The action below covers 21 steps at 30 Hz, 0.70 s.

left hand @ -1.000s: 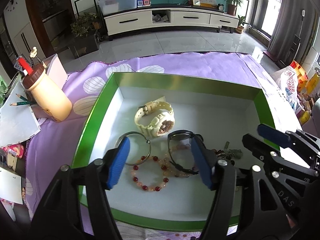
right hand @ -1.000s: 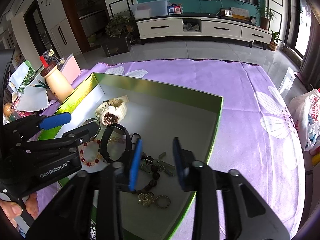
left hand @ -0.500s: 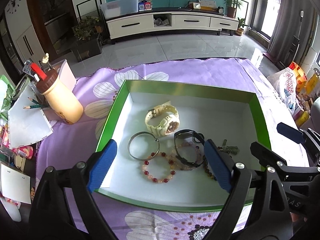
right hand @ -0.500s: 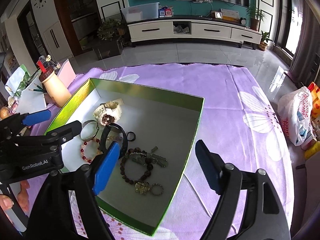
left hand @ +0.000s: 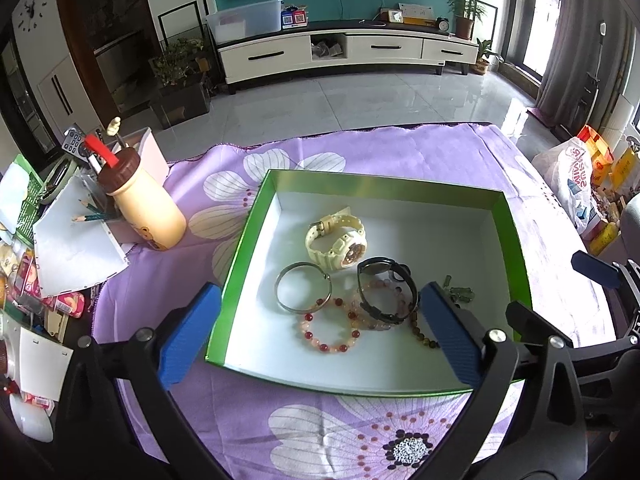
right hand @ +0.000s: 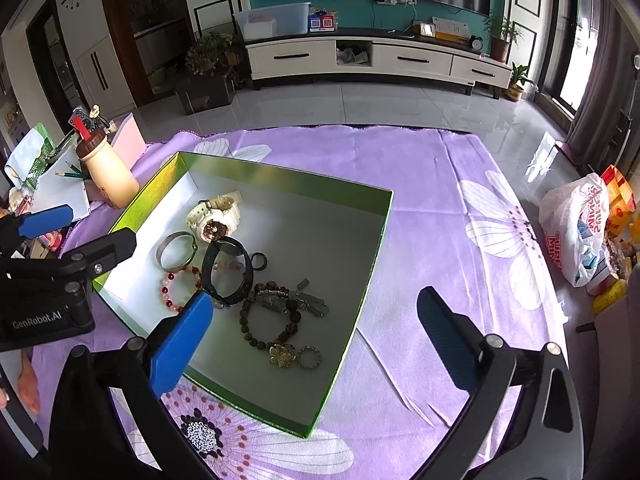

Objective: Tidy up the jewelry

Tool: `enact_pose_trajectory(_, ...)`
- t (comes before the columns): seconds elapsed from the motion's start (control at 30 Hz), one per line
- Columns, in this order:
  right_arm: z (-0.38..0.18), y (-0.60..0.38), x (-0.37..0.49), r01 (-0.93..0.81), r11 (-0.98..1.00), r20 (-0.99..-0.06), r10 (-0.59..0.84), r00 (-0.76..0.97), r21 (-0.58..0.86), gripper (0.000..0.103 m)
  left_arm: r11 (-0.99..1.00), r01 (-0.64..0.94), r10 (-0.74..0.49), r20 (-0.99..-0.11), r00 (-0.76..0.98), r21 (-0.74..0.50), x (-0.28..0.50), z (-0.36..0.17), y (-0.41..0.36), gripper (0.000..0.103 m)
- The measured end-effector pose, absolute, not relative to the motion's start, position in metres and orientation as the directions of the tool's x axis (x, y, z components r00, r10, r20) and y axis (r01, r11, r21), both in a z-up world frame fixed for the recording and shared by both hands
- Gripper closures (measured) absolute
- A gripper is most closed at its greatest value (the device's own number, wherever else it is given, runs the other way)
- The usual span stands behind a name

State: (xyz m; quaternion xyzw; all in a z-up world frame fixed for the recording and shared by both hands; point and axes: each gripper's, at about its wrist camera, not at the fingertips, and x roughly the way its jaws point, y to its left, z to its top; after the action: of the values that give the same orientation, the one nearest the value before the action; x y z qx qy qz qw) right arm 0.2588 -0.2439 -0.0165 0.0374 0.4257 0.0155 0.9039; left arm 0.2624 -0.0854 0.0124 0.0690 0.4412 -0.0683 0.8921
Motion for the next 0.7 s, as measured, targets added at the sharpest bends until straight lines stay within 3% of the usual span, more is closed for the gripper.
enact_pose_trajectory(0.7,0.042,-0.234,0.246,0.073,0.996,-0.812,-0.003,0.583,0.048,0.001,0.984,0.166,-0.038,-0.837,0.546,0.063,0.259,0.071,-0.074,0.002)
